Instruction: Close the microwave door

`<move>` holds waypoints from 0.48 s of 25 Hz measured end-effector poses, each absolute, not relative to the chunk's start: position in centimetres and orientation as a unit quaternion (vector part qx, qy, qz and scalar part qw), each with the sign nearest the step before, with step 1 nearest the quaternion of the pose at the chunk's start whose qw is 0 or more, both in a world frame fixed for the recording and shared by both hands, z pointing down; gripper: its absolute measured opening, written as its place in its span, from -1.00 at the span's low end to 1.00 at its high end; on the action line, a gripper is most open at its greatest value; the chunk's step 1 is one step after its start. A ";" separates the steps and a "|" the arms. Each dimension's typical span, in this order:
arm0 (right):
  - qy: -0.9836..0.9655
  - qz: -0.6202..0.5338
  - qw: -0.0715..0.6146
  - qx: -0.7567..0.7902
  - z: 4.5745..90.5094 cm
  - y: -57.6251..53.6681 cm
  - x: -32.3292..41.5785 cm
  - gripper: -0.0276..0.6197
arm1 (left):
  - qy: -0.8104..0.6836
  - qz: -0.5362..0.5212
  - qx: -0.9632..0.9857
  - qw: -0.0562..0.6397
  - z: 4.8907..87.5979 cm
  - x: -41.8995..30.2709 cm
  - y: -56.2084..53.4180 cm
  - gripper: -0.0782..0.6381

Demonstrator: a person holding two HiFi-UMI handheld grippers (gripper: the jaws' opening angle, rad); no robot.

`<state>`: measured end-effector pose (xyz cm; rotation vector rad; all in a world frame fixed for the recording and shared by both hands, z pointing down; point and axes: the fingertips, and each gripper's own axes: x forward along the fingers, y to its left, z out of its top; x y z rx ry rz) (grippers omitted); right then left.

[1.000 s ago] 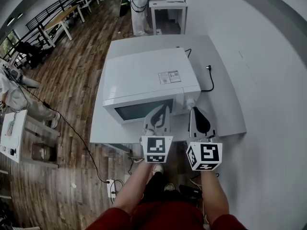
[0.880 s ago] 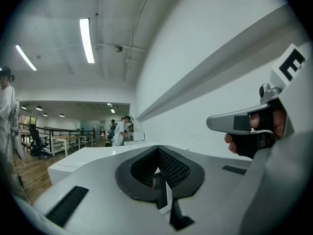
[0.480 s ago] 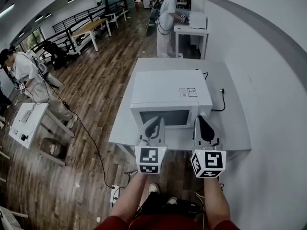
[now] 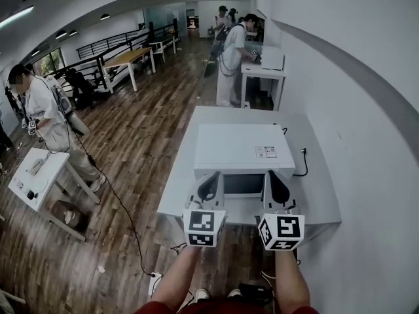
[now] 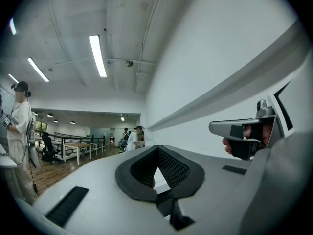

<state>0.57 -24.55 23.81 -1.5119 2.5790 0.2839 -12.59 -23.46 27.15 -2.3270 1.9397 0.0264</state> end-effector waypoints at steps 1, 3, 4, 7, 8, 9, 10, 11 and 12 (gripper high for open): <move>0.856 0.098 0.068 -0.503 23.6 -24.3 0.1 -0.83 | 0.638 0.012 -0.768 0.057 26.9 -13.0 -23.2 -0.71; 0.855 0.104 0.065 -0.504 23.4 -23.9 -0.8 -0.83 | 0.636 0.016 -0.769 0.059 26.6 -13.7 -22.7 -0.71; 0.854 0.105 0.063 -0.505 23.3 -23.8 -1.1 -0.83 | 0.635 0.017 -0.770 0.059 26.5 -14.0 -22.6 -0.71; 0.852 0.106 0.063 -0.508 23.2 -23.4 -1.9 -0.83 | 0.633 0.021 -0.772 0.060 26.4 -14.7 -22.1 -0.71; 0.852 0.108 0.062 -0.508 23.1 -23.3 -2.2 -0.83 | 0.633 0.022 -0.772 0.060 26.3 -15.0 -22.0 -0.71; 0.852 0.109 0.062 -0.508 23.0 -23.2 -2.4 -0.83 | 0.633 0.023 -0.772 0.060 26.3 -15.2 -21.9 -0.71; 0.852 0.110 0.061 -0.508 23.0 -23.0 -2.6 -0.83 | 0.633 0.024 -0.772 0.060 26.2 -15.4 -21.8 -0.71; 0.852 0.111 0.059 -0.509 23.0 -22.9 -2.7 -0.83 | 0.633 0.024 -0.771 0.059 26.3 -15.6 -21.7 -0.71; 0.852 0.111 0.059 -0.509 23.0 -22.9 -2.8 -0.83 | 0.634 0.025 -0.771 0.058 26.3 -15.7 -21.6 -0.71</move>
